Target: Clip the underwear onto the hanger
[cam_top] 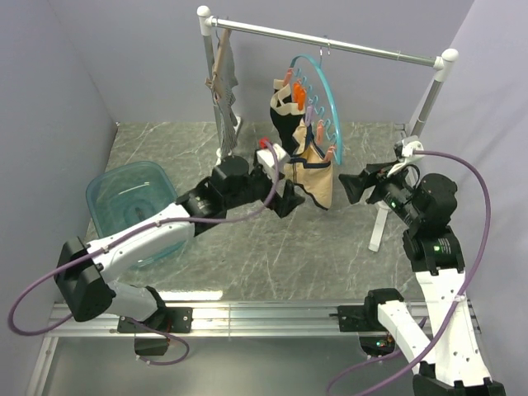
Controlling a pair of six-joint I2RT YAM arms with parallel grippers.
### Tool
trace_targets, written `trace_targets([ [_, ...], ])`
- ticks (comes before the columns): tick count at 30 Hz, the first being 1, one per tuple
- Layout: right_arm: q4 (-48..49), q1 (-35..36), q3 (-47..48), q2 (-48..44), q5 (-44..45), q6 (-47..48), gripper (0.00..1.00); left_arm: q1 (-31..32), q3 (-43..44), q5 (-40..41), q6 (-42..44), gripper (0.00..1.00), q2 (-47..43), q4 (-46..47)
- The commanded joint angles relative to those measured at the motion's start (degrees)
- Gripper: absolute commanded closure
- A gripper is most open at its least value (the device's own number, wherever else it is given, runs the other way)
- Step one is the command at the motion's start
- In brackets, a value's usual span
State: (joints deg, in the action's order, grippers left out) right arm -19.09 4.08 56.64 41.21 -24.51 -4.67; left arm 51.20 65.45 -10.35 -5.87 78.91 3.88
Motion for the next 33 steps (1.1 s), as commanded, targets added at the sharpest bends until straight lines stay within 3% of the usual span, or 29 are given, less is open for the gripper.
trace_targets([
  [1,-3.49,-0.38,0.84,-1.22,-4.75,1.24,0.10,-3.55,5.37,2.08,-12.48,0.01,-1.84,-12.56],
  [6,-9.72,-0.38,1.54,0.18,-8.00,2.82,0.07,-12.78,2.41,-6.86,-15.58,0.01,-7.27,-14.86],
  [10,-14.30,-0.38,1.37,1.06,-8.36,4.14,0.04,-20.16,1.35,-8.20,-12.42,0.01,-11.67,-18.81],
  [15,-17.11,-0.38,-1.36,-0.69,-8.27,9.22,0.03,-25.44,-1.72,-5.04,-7.50,0.01,-18.34,-26.10],
  [20,-20.11,-0.38,-3.55,-1.74,-7.75,11.70,0.02,-27.82,-4.62,4.52,-3.63,0.01,-21.26,-35.50],
  [23,-19.41,-0.39,-5.40,-3.15,-7.31,11.61,0.02,-29.66,-7.35,8.22,-1.78,0.01,-23.19,-36.57],
  [33,-19.58,-3.28,-6.63,-4.82,-8.45,11.96,0.00,-34.94,-8.94,7.19,-1.60,0.01,-27.41,-34.82],
])
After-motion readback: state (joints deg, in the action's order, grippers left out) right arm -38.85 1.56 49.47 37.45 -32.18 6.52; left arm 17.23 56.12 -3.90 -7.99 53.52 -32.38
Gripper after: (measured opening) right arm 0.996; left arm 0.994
